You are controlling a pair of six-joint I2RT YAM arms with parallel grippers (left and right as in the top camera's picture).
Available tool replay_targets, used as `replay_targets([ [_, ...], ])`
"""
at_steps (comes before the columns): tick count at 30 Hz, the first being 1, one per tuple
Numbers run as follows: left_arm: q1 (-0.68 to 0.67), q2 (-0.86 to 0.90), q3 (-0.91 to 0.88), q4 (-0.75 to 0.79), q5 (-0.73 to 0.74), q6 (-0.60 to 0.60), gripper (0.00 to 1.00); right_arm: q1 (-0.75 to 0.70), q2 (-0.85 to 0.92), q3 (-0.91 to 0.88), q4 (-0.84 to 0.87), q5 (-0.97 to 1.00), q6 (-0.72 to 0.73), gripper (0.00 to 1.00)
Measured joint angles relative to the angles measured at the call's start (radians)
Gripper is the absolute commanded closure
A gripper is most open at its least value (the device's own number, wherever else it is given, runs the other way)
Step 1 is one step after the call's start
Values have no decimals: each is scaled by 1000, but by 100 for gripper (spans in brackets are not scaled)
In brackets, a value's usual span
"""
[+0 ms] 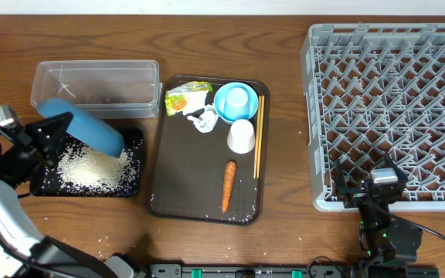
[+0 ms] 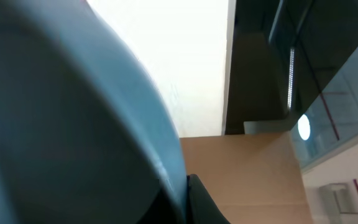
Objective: Sort waste into correct bins and load items into the dishwasher rack
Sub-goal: 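Tilt the blue plate over the black tray to dump the rice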
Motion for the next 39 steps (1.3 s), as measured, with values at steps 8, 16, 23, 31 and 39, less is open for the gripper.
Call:
replay_targets([
  [8, -53, -232, 0, 76, -142, -2, 94, 0, 0, 0, 0, 0, 0, 1],
  [16, -68, -170, 5, 272, -21, -169, 94, 0, 0, 0, 0, 0, 0, 1],
  [23, -72, -74, 5, 280, -17, -267, 94, 0, 0, 0, 0, 0, 0, 1],
  [31, -71, -151, 5, 388, -90, -340, 94, 0, 0, 0, 0, 0, 0, 1],
  [39, -63, -148, 5, 529, -68, -491, 94, 0, 0, 0, 0, 0, 0, 1],
])
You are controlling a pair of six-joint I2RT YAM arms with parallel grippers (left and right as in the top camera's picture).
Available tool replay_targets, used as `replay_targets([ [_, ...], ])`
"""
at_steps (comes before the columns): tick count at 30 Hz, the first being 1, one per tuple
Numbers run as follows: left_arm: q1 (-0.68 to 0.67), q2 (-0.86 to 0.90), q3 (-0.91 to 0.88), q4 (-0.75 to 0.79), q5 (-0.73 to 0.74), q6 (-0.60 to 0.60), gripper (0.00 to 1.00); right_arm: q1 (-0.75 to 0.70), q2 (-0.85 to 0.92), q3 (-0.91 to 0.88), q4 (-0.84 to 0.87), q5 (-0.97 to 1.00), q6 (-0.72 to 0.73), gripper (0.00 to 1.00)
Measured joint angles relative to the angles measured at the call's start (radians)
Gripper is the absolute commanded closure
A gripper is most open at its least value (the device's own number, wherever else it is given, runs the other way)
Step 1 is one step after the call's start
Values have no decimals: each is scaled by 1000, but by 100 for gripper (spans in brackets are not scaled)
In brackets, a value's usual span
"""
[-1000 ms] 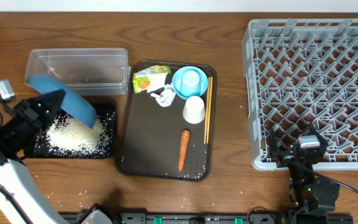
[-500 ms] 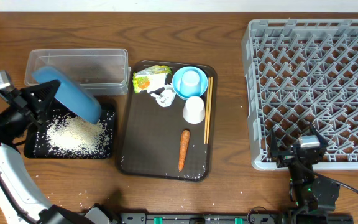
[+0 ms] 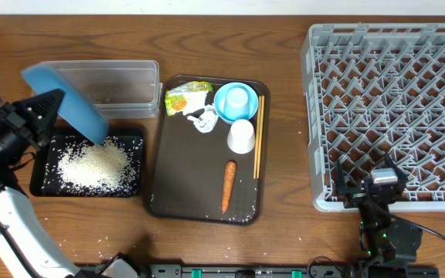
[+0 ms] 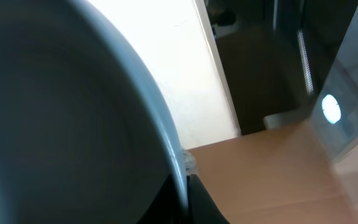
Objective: Sort waste into correct bins and load items into the dishwasher rack
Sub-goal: 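Tilt the blue plate over the black tray to dump the rice, then set the blue plate back on the dark tray and release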
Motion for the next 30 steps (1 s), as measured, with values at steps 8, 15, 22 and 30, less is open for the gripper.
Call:
replay_targets([
  [8, -6, -1, -1, 111, 55, -139, 94, 0, 0, 0, 0, 0, 0, 1],
  [15, -173, -164, -1, 125, 66, -140, 94, 0, 0, 0, 0, 0, 0, 1],
  [22, -405, -252, -1, 125, 23, -132, 93, 0, 0, 0, 0, 0, 0, 1],
  [30, -518, -251, 0, -91, -352, -35, 94, 0, 0, 0, 0, 0, 0, 1],
])
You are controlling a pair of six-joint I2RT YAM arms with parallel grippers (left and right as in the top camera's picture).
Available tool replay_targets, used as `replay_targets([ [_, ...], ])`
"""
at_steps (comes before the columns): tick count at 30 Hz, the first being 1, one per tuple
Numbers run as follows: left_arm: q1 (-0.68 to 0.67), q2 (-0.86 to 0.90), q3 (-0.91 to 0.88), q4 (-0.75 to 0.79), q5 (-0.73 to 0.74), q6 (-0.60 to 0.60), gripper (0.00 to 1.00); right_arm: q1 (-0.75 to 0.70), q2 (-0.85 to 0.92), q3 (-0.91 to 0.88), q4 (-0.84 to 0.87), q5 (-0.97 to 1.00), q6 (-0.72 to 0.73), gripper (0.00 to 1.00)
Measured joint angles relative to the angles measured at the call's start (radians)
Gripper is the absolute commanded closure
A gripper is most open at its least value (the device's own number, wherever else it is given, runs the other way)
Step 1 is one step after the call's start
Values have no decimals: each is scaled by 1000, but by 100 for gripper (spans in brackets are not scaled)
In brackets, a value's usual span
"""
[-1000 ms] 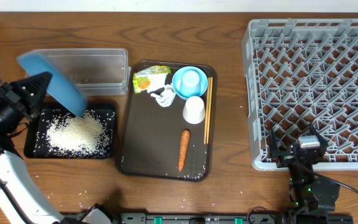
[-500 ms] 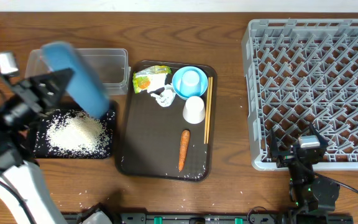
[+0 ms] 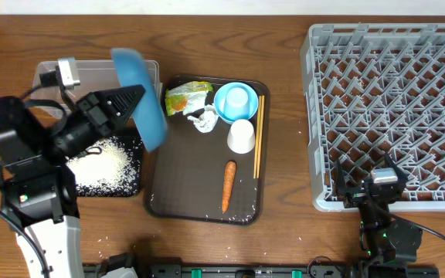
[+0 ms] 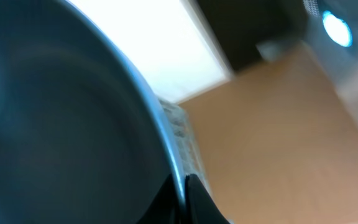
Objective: Sort waste into correct bins and load items into the dishwasher rack
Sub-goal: 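Set the blue plate back on the dark tray and release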
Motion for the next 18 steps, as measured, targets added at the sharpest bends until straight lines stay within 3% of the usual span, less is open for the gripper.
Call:
replay_targets([
  [7, -205, -6, -1, -396, -277, 187, 94, 0, 0, 0, 0, 0, 0, 1],
  [12, -443, -10, -1, -444, -398, 259, 94, 0, 0, 0, 0, 0, 0, 1],
  [18, -682, 28, -2, -523, -684, 287, 94, 0, 0, 0, 0, 0, 0, 1],
])
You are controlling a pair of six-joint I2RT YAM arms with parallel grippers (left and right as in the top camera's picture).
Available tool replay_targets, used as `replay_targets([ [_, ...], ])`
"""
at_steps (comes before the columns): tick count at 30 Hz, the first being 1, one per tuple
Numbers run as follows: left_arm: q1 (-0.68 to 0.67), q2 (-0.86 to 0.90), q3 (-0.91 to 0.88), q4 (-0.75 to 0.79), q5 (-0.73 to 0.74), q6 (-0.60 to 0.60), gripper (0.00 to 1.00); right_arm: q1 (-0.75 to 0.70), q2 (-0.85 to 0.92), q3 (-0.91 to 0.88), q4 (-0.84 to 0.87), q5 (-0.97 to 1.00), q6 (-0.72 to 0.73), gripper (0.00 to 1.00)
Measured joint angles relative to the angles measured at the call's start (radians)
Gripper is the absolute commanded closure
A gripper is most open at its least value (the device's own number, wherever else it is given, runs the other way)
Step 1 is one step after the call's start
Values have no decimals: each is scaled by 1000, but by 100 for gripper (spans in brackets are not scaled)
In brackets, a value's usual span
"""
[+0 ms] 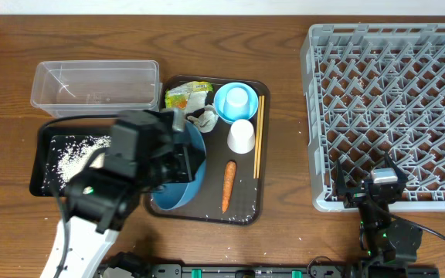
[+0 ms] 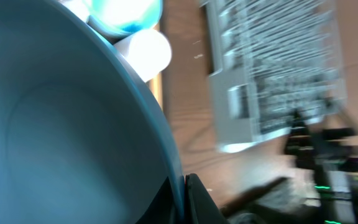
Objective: Sort waste into correct bins and load items into the dishwasher rack
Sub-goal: 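Set the blue plate back on the dark tray and release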
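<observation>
My left gripper [image 2: 180, 186] is shut on the rim of a large blue bowl [image 1: 178, 176], which sits low over the left front of the brown tray [image 1: 207, 210]. The bowl's empty inside [image 2: 61, 124] fills the left wrist view. On the tray are a small blue bowl [image 1: 236, 101], a white cup [image 1: 241, 137], chopsticks [image 1: 258, 135], a carrot [image 1: 228, 185], a green-yellow wrapper [image 1: 185, 98] and a crumpled tissue [image 1: 205, 119]. My right gripper [image 1: 361, 193] rests by the grey dishwasher rack [image 1: 392, 100], front left corner.
A black tray [image 1: 45, 158] holding spilled rice lies at the left, partly under my left arm. Behind it stands a clear plastic bin [image 1: 95, 83]. A few rice grains dot the brown tray's front edge and the table.
My left arm has moved right and forward with the blue bowl. The bowl was on edge at the tray's back left corner; now it is low over the tray's left front, opening upward.
The bowl was first tipped over the black tray, with rice heaped below it. Then it was held higher at the far left by the clear bin. Then it was on edge beside the brown tray, and now over that tray. The right arm stayed put.
</observation>
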Motion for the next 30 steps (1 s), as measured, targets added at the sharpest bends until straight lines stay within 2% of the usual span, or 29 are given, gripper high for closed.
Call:
replay_targets([
  [4, -97, 108, -2, 23, -144, 8, 94, 0, 0, 0, 0, 0, 0, 1],
  [7, -130, 201, -5, 56, -194, 8, 94, 0, 0, 0, 0, 0, 0, 1],
  [19, -143, 455, -8, 89, -238, 11, 92, 0, 0, 0, 0, 0, 0, 1],
  [21, -146, 476, -8, 93, -238, 13, 83, 0, 0, 0, 0, 0, 0, 1],
  [23, -148, 492, -8, 91, -239, 22, 68, 0, 0, 0, 0, 0, 0, 1],
  [24, -148, 499, -8, 90, -241, 18, 64, 0, 0, 0, 0, 0, 0, 1],
  [28, -147, 504, -8, 89, -246, 23, 54, 0, 0, 0, 0, 0, 0, 1],
  [30, -148, 504, -8, 84, -247, 23, 53, 0, 0, 0, 0, 0, 0, 1],
])
